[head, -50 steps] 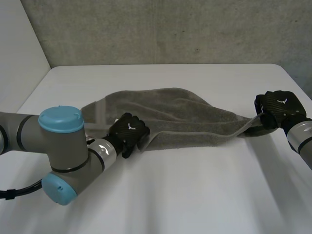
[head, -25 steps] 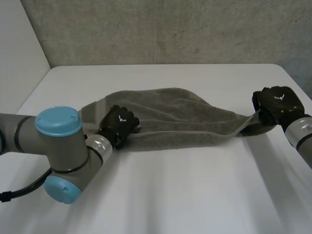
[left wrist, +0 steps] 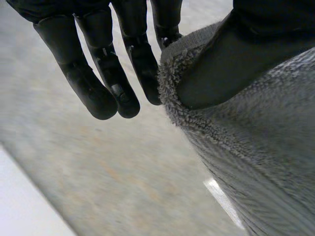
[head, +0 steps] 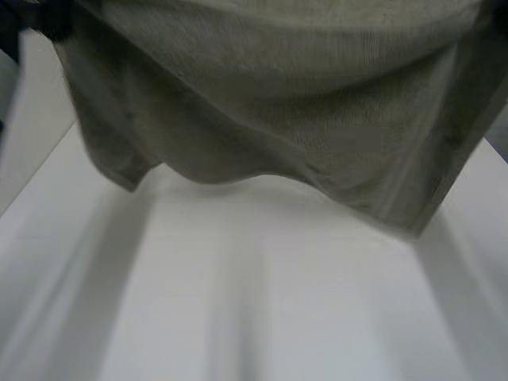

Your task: Fold the towel.

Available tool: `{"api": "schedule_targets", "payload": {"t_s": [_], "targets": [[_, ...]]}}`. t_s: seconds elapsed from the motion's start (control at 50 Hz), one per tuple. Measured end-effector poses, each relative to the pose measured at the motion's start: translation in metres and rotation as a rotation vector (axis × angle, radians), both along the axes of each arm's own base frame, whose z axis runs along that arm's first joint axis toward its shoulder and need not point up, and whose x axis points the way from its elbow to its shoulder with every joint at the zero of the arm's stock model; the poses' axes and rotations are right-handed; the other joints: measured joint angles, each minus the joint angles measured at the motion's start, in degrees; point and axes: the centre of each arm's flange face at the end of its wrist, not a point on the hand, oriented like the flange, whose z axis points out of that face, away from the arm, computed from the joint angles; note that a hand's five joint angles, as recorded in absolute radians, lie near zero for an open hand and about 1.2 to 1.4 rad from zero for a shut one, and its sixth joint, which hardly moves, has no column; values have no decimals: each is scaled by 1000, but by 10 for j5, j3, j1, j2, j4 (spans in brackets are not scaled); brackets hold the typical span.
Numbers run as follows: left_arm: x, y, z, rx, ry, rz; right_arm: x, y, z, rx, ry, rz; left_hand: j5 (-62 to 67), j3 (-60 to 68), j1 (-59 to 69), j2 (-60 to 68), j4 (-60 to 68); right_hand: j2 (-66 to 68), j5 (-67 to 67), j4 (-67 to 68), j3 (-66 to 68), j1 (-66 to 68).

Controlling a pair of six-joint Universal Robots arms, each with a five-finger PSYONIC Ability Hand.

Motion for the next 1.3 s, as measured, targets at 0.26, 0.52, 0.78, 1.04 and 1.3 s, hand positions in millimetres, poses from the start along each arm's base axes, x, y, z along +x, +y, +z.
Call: {"api": "schedule_targets", "payload": {"t_s": [0.26,0.52,0.78,1.04,1.3], "targets": [[15,-30,-30,156,-55,58,2,-10,-10,86,127,5,0,0,0,10,0,5,0,0,0,0],[-8,-99,-145,469,-171,49,55,-56,-107,252,320,51,0,1,3,10,0,5,0,0,0,0],[-30,-163,-99,114,-48,36,93,-121,-73,-327,139,-80,0,1,3,10,0,5,0,0,0,0],[-22,-140,-8,-263,221,-70,88,-107,-11,-647,-23,-88,3,2,3,10,0,6,0,0,0,1],[-18,-146,-134,160,148,-59,93,-97,-118,-167,141,84,3,2,3,10,0,5,0,0,1,1]]}}
